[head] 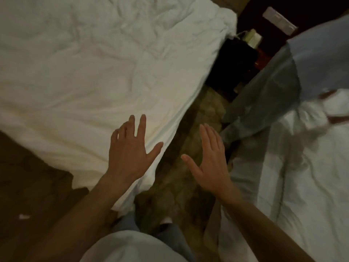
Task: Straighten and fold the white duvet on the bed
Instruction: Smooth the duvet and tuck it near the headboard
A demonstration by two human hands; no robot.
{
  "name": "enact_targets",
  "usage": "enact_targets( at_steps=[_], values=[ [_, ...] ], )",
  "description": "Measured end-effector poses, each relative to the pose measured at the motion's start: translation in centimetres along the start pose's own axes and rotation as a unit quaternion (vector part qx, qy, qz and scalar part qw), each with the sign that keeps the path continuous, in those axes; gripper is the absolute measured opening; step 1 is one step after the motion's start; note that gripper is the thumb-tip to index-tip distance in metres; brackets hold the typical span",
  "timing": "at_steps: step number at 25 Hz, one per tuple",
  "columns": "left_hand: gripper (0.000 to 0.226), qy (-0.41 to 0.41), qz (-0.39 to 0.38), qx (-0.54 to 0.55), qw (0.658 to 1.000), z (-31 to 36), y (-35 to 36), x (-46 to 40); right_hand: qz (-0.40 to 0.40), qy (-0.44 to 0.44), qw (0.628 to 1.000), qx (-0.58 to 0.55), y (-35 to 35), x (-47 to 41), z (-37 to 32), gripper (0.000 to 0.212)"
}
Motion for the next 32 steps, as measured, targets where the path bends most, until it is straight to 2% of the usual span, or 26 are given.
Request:
enact_targets(
  at_steps=[3, 7, 12, 16, 19, 22, 25, 26, 29, 32],
  values=[
    [0.088, -0.102, 0.02, 0.001, 0.995, -1.0, 4.5, 1.9, -0.049, -0.064, 0.997, -0.018, 3.5, -2.3, 4.0, 0.088],
    [0.092, -0.26, 0.057, 0.027, 0.963, 0.1, 13.2, 4.7, -0.1, -0.16, 0.98, -0.057, 9.5, -6.0, 10.5, 0.087],
    [0.089, -0.362, 0.107, 0.044, 0.925, 2.5, 25.1, 5.2, -0.12, -0.268, 0.951, -0.093, 20.5, -9.7, 16.3, 0.082],
    [0.087, -0.354, 0.114, -0.007, 0.928, -0.7, 33.1, 0.4, -0.101, -0.363, 0.923, -0.078, 31.0, -13.2, 16.7, 0.082],
    [0.089, -0.305, 0.09, -0.121, 0.94, -4.2, 36.6, -5.4, -0.064, -0.433, 0.897, -0.059, 37.4, -16.0, 13.5, 0.088],
    [0.083, -0.3, 0.1, -0.21, 0.925, -7.5, 37.6, -8.4, -0.004, -0.452, 0.891, -0.046, 40.9, -18.6, 11.4, 0.087],
    [0.062, -0.299, 0.136, -0.214, 0.92, -9.9, 38.1, -10.2, 0.04, -0.438, 0.896, -0.058, 42.4, -20.6, 10.5, 0.064],
    [0.063, -0.296, 0.141, -0.203, 0.923, -10.4, 37.6, -10.7, 0.037, -0.428, 0.9, -0.072, 42.3, -21.2, 10.0, 0.058],
    [0.07, -0.257, 0.185, -0.196, 0.928, -8.9, 34.5, -11.4, -0.029, -0.387, 0.917, -0.097, 41.2, -22.3, 9.3, 0.059],
    [0.064, -0.216, 0.26, -0.209, 0.918, -3.6, 31.0, -8.8, -0.053, -0.421, 0.893, -0.151, 37.0, -20.3, 10.4, 0.063]
  ],
)
Point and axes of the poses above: each hand's wrist, its own x-axis away from the middle knuckle, its own y-axis out of the palm, z = x × y, the point moved 9 cm from there along -x, towards the middle knuckle, and after that the axes turned 3 degrees about y, right-handed, at the moved point
